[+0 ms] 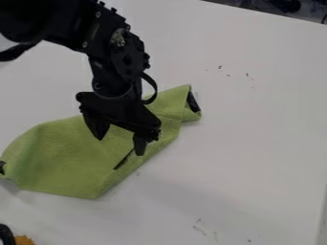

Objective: Unfold the cloth from right to the left

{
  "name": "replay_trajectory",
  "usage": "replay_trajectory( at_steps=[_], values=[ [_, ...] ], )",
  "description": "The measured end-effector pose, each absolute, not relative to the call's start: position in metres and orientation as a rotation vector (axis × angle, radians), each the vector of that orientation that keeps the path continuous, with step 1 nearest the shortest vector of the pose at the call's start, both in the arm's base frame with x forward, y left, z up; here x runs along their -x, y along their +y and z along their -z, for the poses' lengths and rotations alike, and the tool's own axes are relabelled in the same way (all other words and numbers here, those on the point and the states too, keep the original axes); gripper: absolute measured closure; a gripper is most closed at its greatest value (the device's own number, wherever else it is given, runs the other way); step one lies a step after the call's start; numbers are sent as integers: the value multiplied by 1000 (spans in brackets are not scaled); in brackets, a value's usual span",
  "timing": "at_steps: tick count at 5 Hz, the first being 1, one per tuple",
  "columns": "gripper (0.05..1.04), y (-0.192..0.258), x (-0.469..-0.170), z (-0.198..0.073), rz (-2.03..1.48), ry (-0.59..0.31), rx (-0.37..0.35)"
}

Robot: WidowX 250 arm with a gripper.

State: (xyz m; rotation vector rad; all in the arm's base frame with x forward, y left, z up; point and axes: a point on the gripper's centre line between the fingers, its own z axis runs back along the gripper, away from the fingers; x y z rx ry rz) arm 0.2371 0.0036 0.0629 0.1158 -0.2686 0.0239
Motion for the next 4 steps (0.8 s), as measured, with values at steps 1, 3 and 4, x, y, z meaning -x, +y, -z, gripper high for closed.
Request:
replay_trajectory(
  at_steps=[1, 3, 4],
  values=[
    [84, 3, -235, -59, -26, -251, -112],
    [84, 9, -238, -42, -35, -239, -68],
    [83, 13, -241, -32, -40, -243, -54]
  ],
)
